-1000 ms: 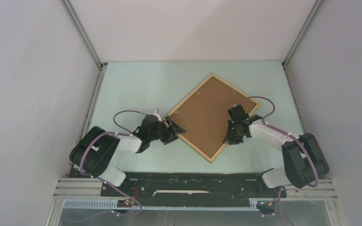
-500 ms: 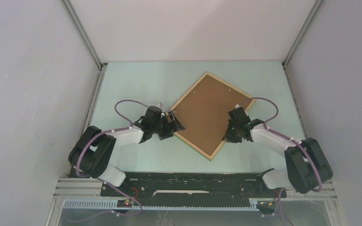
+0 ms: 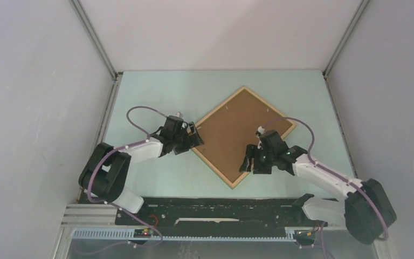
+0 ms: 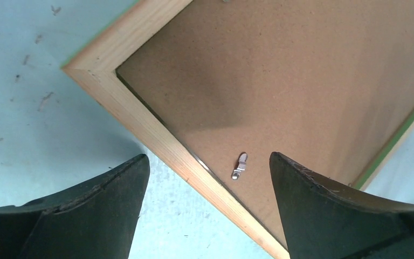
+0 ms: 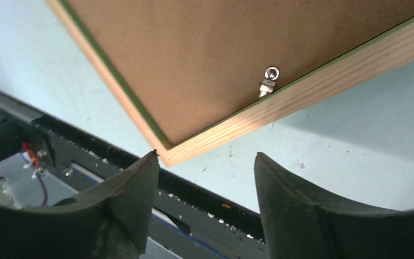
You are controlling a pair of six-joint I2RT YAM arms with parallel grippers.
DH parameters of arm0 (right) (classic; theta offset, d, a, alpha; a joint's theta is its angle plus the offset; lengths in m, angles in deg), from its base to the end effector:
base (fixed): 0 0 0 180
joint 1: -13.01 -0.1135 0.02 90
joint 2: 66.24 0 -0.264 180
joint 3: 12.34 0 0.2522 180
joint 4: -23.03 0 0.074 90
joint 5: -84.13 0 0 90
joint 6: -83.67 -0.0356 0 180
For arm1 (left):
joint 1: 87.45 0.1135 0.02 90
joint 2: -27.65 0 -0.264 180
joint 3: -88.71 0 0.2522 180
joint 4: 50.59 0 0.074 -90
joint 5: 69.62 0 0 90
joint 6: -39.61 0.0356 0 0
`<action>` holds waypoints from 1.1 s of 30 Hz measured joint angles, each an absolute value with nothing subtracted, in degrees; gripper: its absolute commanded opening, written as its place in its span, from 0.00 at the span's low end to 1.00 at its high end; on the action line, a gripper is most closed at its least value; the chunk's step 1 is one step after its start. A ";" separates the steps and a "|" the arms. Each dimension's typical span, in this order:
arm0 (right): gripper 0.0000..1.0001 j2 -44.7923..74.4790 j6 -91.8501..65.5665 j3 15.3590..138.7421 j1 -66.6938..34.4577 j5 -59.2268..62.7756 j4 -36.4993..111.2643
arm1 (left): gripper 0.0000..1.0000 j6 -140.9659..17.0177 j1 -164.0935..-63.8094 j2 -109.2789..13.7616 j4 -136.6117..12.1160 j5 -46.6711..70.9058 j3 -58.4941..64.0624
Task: Put the photo into the frame
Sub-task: Install the photo frame at the center of the board.
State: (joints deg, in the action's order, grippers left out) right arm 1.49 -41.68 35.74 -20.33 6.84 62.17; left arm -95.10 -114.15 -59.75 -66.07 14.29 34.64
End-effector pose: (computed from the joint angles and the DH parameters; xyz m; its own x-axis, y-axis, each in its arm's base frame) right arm 0.1743 0.1241 0.1800 -0.9481 0.0519 -0.3138 -0.1016 0.8856 0.4533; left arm 0.2581 -0.1340 0.1563 -0.8360 -0.3626 -0.4119 -0.1111 0.8469 -0.5200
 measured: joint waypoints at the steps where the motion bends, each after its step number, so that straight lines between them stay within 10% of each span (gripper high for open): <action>1: 0.81 -0.24 -41.33 35.63 -20.25 7.85 62.52 | 0.93 -94.34 -113.93 -59.66 -66.53 14.82 34.62; 12: 0.87 -2.34 -38.07 39.37 5.89 8.92 60.03 | 0.95 -92.90 -113.84 -54.96 -69.63 13.77 37.22; 33: 0.72 61.81 -24.00 103.65 22.27 17.64 73.28 | 0.92 -97.40 -113.82 -63.14 -65.06 7.60 32.39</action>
State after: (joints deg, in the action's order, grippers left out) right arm 61.81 -24.00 103.65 22.27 17.64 73.28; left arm -97.40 -113.82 -63.14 -65.06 7.60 32.39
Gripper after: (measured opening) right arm 0.738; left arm 0.920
